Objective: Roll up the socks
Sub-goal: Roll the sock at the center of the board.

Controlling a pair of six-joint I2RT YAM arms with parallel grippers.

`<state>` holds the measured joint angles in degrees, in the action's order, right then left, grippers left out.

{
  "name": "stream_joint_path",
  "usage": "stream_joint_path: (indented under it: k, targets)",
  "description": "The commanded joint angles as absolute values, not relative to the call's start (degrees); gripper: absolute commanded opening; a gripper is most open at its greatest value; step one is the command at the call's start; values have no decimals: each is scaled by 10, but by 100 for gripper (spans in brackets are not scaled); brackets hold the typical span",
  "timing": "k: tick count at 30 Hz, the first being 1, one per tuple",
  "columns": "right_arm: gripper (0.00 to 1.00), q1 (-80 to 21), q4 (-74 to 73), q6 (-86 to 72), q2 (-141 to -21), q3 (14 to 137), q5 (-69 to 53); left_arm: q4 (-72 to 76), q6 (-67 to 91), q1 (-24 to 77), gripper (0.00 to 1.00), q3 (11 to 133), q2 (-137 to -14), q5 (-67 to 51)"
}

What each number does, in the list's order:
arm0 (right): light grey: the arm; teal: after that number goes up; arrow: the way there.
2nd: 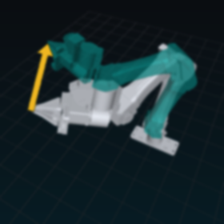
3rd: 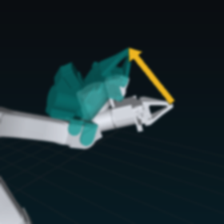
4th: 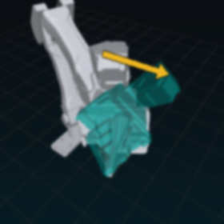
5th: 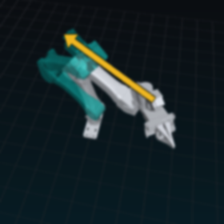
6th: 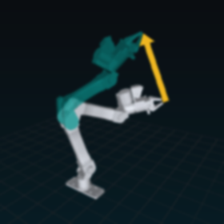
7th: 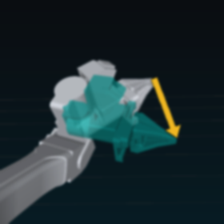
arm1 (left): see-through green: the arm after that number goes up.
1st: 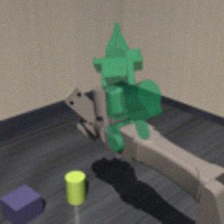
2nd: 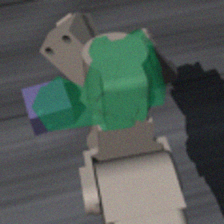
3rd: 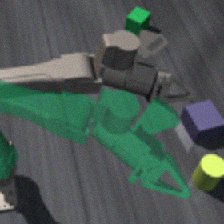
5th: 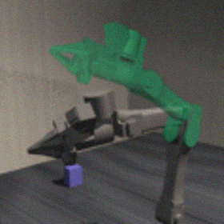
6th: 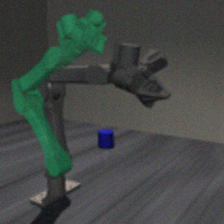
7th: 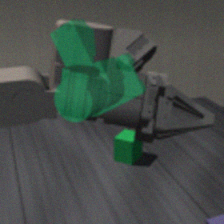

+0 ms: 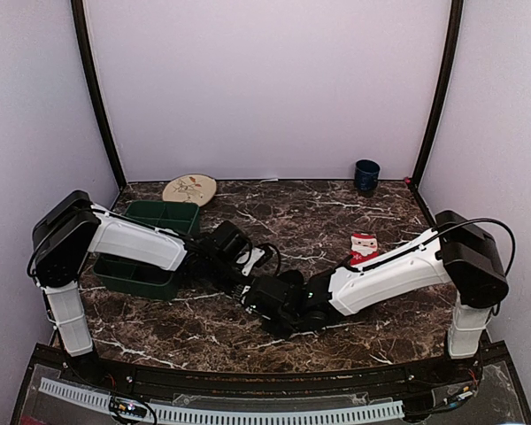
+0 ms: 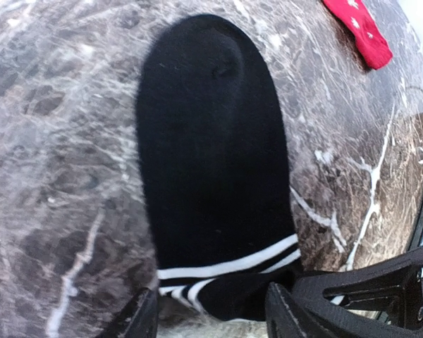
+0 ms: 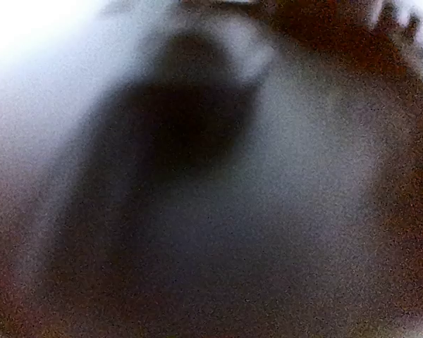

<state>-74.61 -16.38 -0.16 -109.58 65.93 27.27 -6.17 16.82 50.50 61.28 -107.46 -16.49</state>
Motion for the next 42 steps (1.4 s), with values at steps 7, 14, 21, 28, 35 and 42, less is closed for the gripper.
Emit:
stream_joint_path:
  k: [7,14,21,28,35,42]
  targets:
    - [0,-734,-188,-18,-1093,648,253,-119,196,485,58,583,-1050,-132]
    - [0,-729,-179,-25,-1089,646,231,-102,229,464,58,547,-1027,-116]
    - [0,-721,-177,-39,-1079,639,206,-73,257,442,58,518,-995,-97]
    - [0,-697,-172,-66,-1055,632,165,-53,260,441,58,499,-986,-102]
    - [0,-629,-147,-117,-1024,616,46,-6,252,441,57,457,-960,-112]
    - [0,-569,-137,-157,-1047,625,-95,25,236,442,58,439,-949,-141]
